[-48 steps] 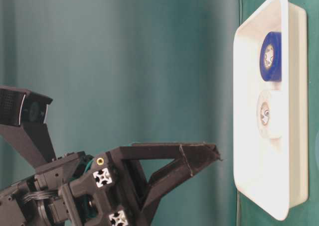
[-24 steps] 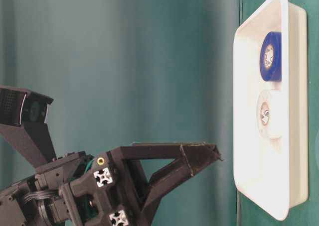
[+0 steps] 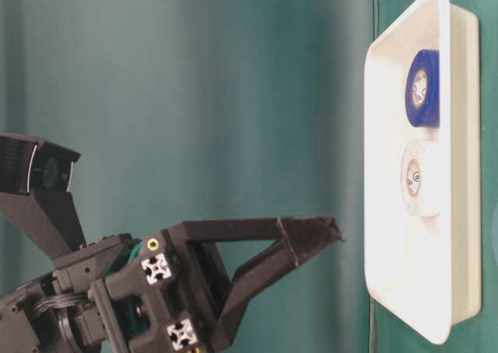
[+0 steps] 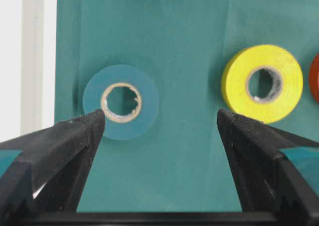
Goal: Pick up the tape from a random location and place it into the white case.
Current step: 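Lower the left gripper into the teal roll's hole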
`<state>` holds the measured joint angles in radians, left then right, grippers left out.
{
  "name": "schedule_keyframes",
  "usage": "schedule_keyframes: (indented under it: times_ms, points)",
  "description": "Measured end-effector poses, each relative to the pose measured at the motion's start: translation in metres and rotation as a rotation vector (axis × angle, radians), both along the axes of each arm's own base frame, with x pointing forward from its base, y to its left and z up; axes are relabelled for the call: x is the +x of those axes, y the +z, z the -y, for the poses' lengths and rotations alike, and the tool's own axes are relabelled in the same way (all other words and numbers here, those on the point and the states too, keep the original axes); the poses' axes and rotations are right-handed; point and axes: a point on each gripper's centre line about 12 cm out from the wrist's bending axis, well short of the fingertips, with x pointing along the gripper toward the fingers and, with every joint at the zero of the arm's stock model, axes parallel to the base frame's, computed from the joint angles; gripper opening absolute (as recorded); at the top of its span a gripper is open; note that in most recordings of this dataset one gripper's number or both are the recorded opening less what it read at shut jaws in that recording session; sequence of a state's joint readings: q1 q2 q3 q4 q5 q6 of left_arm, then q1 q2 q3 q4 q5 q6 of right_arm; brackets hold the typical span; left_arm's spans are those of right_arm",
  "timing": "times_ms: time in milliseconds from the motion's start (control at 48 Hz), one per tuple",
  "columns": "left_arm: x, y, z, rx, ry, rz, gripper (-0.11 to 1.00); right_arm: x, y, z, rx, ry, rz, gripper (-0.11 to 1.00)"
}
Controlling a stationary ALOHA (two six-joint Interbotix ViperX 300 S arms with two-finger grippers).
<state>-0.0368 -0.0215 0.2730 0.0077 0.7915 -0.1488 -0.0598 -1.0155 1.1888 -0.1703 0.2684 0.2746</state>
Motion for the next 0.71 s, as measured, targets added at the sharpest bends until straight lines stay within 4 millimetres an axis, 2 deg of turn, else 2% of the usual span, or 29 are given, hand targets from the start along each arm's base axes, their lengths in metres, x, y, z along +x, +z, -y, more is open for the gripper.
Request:
schedule_keyframes:
  times_ms: [208, 458, 708]
  points:
    - [-0.002, -0.013, 0.000, -0.006, 0.008, -0.002, 0.93, 0.000, 0.000, 0.000, -0.003, 0.002, -0.002, 0.83]
    - [0.005, -0.049, 0.002, -0.002, 0.003, -0.058, 0.93, 0.000, -0.001, 0.000, -0.002, 0.001, -0.005, 0.83]
    - [0.010, -0.071, 0.009, -0.003, -0.012, -0.068, 0.93, 0.001, -0.001, 0.000, -0.007, 0.002, -0.007, 0.83]
